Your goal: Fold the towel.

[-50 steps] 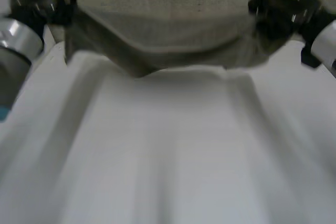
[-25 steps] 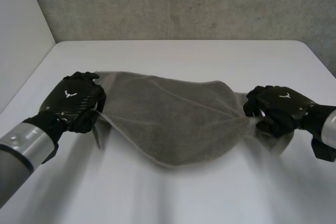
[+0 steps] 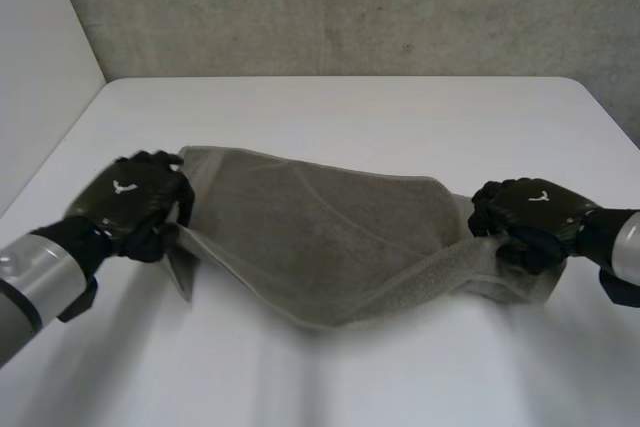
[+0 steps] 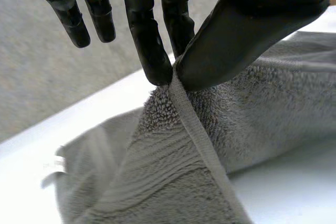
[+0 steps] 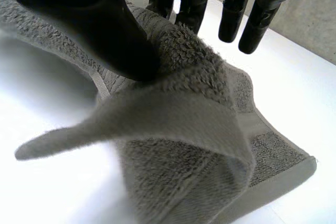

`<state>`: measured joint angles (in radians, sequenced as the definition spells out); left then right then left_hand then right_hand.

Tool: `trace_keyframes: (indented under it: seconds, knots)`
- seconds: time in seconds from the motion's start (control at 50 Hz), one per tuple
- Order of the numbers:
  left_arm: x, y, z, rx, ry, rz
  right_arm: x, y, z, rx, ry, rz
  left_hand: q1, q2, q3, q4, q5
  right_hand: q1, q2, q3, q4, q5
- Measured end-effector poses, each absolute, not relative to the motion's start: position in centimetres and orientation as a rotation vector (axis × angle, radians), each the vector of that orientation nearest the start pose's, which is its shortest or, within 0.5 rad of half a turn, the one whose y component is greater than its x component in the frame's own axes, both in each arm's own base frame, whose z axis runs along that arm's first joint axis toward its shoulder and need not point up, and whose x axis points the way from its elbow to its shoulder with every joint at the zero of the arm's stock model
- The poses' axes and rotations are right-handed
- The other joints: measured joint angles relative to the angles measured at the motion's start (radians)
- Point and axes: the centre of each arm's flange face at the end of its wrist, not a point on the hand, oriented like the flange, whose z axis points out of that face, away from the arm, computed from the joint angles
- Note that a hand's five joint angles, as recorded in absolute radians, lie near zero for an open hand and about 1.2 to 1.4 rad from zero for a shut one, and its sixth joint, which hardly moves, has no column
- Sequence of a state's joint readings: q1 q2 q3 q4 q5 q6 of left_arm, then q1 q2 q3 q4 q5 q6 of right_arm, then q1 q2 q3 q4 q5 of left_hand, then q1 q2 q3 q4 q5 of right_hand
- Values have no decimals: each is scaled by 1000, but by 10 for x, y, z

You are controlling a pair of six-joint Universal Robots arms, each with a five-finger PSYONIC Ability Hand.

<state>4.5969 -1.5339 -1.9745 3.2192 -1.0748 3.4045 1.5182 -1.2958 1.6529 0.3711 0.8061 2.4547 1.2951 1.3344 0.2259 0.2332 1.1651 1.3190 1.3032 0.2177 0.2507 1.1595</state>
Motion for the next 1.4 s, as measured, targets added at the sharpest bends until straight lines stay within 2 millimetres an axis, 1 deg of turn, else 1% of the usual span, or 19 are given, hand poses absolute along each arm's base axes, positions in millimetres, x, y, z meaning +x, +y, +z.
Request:
trace_keyframes:
  seconds: [0.14,0.22,0.24,0.28,0.36,0.4,0.5,0.54,0.64,0.78,0.92,1.06,1.14,1.2,1.26,1.28,1.32,1.36,1.4]
  knots:
    - [-222,-230,198,1111,2638,-2003,192,-292,179,-1125,2200,-1346,0,0,0,0,0,-33,-23,0,0,-42]
    - [-230,-243,190,1139,2660,-1980,194,-308,169,-1091,2247,-1353,0,0,0,0,0,-407,-388,0,0,-409]
    - [-231,-244,189,1140,2662,-1978,194,-310,168,-1087,2251,-1358,0,0,0,0,0,-454,-421,0,0,-456]
    - [-234,-251,185,1141,2668,-1970,194,-317,166,-1075,2260,-1387,0,0,0,0,0,-674,-635,0,0,-694]
    - [-236,-260,182,1123,2667,-1964,193,-327,171,-1028,2257,-1477,0,0,0,0,0,-964,-931,0,0,-1045]
    - [-237,-264,182,1109,2660,-1967,192,-329,179,-994,2243,-1536,0,0,0,0,0,-1052,-1029,0,0,-1096]
    - [-236,-269,184,1082,2645,-1976,190,-323,200,-945,2192,-1654,0,0,0,0,1,-1070,-1050,0,0,-1096]
    - [-235,-270,185,1074,2639,-1981,190,-315,211,-943,2164,-1691,0,0,0,0,0,-1074,-1050,0,0,-1095]
    - [-234,-271,186,1067,2636,-1984,192,-287,221,-1002,2100,-1705,0,0,0,0,1,-1072,-1050,0,0,-1094]
    - [-235,-269,186,1076,2637,-1985,194,-255,220,-1162,2043,-1688,0,0,0,0,1,-1020,-1010,0,0,-1022]
    - [-237,-267,185,1087,2643,-1980,190,-241,208,-1307,2070,-1629,0,0,0,0,1,-998,-995,0,0,-998]
    - [-237,-265,184,1089,2653,-1969,186,-251,187,-1412,2093,-1570,0,0,0,0,1,-979,-975,0,0,-973]
    - [-236,-263,183,1088,2660,-1961,186,-267,172,-1450,2094,-1565,0,0,0,0,1,-955,-948,0,0,-950]
    - [-236,-262,182,1086,2667,-1953,187,-278,162,-1465,2107,-1574,0,0,0,0,1,-822,-805,0,0,-809]
    - [-234,-260,181,1083,2674,-1944,187,-289,153,-1475,2128,-1596,0,0,0,0,1,-566,-551,0,0,-574]
    - [-234,-259,181,1080,2676,-1941,187,-293,151,-1477,2134,-1608,0,0,0,0,1,-433,-399,0,0,-430]
    - [-233,-258,181,1076,2678,-1939,187,-297,150,-1476,2139,-1631,0,0,0,0,1,-276,-238,0,0,-287]
    - [-231,-257,182,1070,2678,-1938,187,-300,152,-1465,2141,-1657,0,0,0,0,1,-58,-28,0,0,-70]
    - [-230,-256,183,1066,2675,-1941,187,-300,158,-1441,2139,-1683,0,0,0,0,1,-1,15,0,0,-2]
